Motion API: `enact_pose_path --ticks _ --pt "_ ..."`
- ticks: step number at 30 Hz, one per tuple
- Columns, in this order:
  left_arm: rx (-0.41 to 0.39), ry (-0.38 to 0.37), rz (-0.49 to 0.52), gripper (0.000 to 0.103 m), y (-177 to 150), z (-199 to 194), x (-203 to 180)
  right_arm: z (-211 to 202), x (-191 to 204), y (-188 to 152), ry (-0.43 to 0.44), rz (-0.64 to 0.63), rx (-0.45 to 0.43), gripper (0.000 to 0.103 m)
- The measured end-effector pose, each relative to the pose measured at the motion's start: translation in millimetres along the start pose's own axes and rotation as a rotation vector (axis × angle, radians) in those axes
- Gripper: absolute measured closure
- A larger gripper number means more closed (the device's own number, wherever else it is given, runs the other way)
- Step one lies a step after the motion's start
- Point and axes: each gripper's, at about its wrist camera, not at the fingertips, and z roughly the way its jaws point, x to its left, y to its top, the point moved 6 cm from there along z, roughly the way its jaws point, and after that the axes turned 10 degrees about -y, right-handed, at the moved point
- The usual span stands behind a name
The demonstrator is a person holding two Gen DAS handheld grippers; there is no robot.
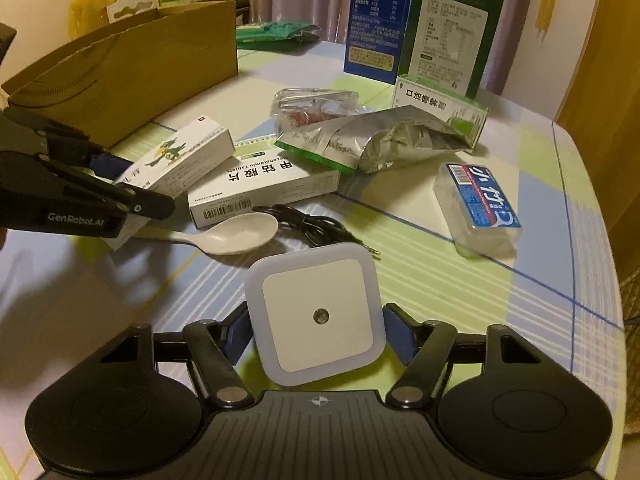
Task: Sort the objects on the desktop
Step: 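Close the left gripper on the white medicine box, then carry both items into the cardboard box and open both grippers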
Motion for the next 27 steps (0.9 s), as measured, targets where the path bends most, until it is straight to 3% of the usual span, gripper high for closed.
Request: enact_pose_path --ticks 9,15,21,27 --pt "-0.054 0.001 0.014 0.070 10 -45 2 -19 10 10 -0.023 0.045 -0.036 0.039" --pt "-0.111 0.036 0.008 0.070 24 -102 32 -44 21 32 -0.006 0.117 -0.095 0.039" --pt "-0.144 0.157 -0.002 0.070 38 -174 114 -85 71 114 0.073 0.123 -0.229 0.039" --pt "-0.098 0.227 -0.053 0.070 26 -195 206 -101 160 206 0.176 0.083 -0.286 0.039"
